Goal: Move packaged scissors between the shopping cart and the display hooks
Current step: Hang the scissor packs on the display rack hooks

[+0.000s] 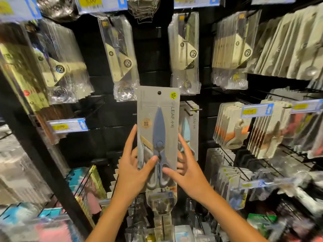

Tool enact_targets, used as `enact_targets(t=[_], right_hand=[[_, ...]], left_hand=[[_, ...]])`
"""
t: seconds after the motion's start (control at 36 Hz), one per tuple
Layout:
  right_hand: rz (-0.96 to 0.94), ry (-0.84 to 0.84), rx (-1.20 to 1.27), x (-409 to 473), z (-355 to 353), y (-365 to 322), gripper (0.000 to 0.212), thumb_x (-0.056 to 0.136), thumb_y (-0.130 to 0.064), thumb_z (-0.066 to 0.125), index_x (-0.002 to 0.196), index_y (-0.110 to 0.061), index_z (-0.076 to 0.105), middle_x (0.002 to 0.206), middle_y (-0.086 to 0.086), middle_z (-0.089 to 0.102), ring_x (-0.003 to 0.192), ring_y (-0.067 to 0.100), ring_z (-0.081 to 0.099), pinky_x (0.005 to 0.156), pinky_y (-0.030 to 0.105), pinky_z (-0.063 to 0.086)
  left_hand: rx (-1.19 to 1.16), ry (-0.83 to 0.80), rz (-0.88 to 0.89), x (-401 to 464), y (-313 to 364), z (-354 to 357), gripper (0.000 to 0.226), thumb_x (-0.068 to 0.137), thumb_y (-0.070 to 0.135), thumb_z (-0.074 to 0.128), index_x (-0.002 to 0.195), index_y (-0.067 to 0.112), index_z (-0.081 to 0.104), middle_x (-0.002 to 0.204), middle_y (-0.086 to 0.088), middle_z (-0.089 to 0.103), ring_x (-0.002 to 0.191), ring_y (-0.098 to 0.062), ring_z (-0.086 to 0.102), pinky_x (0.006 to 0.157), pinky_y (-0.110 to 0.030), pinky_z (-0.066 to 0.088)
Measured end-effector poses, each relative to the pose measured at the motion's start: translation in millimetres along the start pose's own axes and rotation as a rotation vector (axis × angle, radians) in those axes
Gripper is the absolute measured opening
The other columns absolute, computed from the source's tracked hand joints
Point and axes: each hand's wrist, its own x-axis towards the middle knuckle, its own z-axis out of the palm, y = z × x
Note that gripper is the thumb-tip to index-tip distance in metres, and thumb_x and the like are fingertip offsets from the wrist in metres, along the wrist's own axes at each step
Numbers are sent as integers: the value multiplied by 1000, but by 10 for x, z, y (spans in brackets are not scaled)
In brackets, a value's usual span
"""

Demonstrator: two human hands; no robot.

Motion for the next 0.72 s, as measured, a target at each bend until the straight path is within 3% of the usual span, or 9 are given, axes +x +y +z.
enact_targets(t=[0.11, 0.25, 0.39, 0.5, 0.61, 0.72], right_hand=[[20, 10, -61, -84, -50, 71, 100, 90, -16, 75, 152, -58, 9, 133, -32, 58, 117, 4, 65, 94, 30, 57], [70, 31, -164, -226, -114, 174, 99, 93, -23, 72, 150, -60, 1, 142, -25, 52, 117, -5, 61, 98, 28, 55], [144, 71, -215, -371, -254, 345, 101, 92, -25, 72, 149, -63, -2, 142, -22, 54, 119, -4, 60, 103, 37, 53], [174, 91, -246, -458, -390, 424, 100, 92, -28, 72, 149, -62, -3, 146, -19, 51, 120, -2, 61, 100, 39, 55], [182, 105, -265, -511, -496, 466, 101, 93, -28, 71, 147, -65, -6, 147, -24, 47, 119, -6, 59, 101, 33, 54], [197, 99, -274, -532, -589, 530, 102, 93, -28, 70, 149, -62, -8, 143, -27, 49, 117, -5, 62, 100, 36, 55]], left_hand=[[-7, -38, -45, 0, -74, 3, 103, 84, 7, 79, 157, 49, 19, 150, 2, 54, 127, -14, 63, 97, -35, 58], [90, -141, -105, -33, -221, 112, 113, 84, 8, 81, 157, 52, 5, 151, 5, 51, 127, -5, 60, 93, -20, 55], [172, -245, -174, -56, -398, 320, 124, 84, 12, 81, 155, 55, -11, 149, 8, 52, 127, 1, 58, 102, -32, 54], [184, -277, -207, -69, -469, 509, 124, 86, 15, 81, 153, 56, -15, 151, 6, 51, 127, 4, 57, 98, -17, 52], [193, -294, -202, -52, -517, 671, 123, 86, 20, 81, 152, 58, -16, 154, 6, 48, 130, -1, 56, 103, -32, 54], [188, -323, -199, -26, -556, 763, 122, 86, 20, 80, 151, 60, -15, 158, 10, 43, 133, -6, 56, 103, -46, 54]])
